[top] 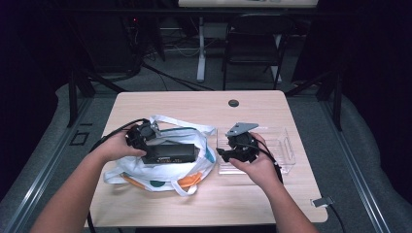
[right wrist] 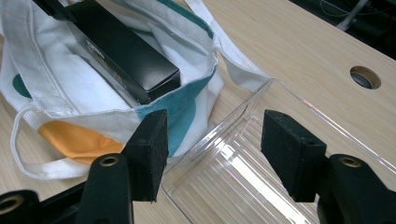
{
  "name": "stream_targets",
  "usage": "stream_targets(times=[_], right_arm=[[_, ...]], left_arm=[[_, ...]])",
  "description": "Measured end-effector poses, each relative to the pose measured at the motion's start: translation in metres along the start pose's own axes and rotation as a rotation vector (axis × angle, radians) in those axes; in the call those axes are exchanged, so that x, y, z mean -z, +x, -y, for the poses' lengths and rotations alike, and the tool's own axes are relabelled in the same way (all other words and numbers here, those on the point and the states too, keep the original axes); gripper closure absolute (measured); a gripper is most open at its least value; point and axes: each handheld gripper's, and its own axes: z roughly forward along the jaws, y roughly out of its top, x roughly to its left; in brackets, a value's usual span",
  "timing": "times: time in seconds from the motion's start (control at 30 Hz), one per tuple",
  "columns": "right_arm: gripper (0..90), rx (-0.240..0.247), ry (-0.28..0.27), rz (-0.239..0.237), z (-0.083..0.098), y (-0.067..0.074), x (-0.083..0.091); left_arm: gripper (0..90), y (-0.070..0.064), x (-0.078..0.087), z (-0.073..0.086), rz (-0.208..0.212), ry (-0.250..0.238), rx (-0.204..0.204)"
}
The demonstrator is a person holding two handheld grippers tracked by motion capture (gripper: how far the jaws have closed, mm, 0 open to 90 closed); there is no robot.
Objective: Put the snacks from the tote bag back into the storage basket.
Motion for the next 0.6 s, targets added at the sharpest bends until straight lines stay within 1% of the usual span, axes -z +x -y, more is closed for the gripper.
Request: stream_targets(times=[0.03, 0.13, 0.17, 0.2, 0.3, 0.33, 0.37, 0.4, 0.43, 0.57, 0.6], right_arm=[[41.2, 0.003, 0.004, 0.0, 0.0, 0.0, 0.0], [41.2, 0.001, 0.009, 0.001, 0.001, 0.0, -0.001], [41.2, 0.001, 0.009, 0.001, 0.001, 0.0, -0.001], [41.2, 0.0, 0.011, -0.001, 0.001, 0.0, -0.001], [41.1, 0.001, 0.011, -0.001, 0.001, 0.0, -0.001], [41.1, 0.0, 0.013, -0.003, 0.001, -0.001, -0.001], [41.1, -0.004, 0.006, -0.001, 0.001, 0.0, -0.002], [41.1, -0.003, 0.007, -0.003, 0.001, 0.0, -0.002], [41.0, -0.001, 0.007, -0.002, 0.002, 0.0, -0.003], [40.9, -0.003, 0.007, -0.003, 0.001, 0.0, -0.003], [40.9, -0.004, 0.006, -0.002, 0.002, 0.0, -0.003]], left_arm=[[29.1, 0.0, -0.001, -0.001, 0.003, 0.002, -0.009], [28.7, 0.0, -0.004, -0.003, 0.022, -0.008, -0.018], [28.6, 0.0, -0.004, -0.003, 0.022, -0.008, -0.018], [28.5, -0.001, -0.006, -0.004, 0.018, 0.004, -0.028], [27.9, -0.001, -0.009, -0.005, 0.021, 0.009, -0.037], [27.9, -0.001, -0.012, -0.007, 0.022, 0.018, -0.042], [27.9, -0.001, -0.013, -0.008, 0.022, 0.03, -0.062], [27.9, -0.001, -0.014, -0.008, 0.026, 0.031, -0.06], [27.9, -0.001, -0.015, -0.009, 0.028, 0.034, -0.073], [27.9, -0.002, -0.019, -0.012, 0.02, 0.049, -0.085], [27.9, -0.002, -0.021, -0.014, 0.019, 0.062, -0.091]])
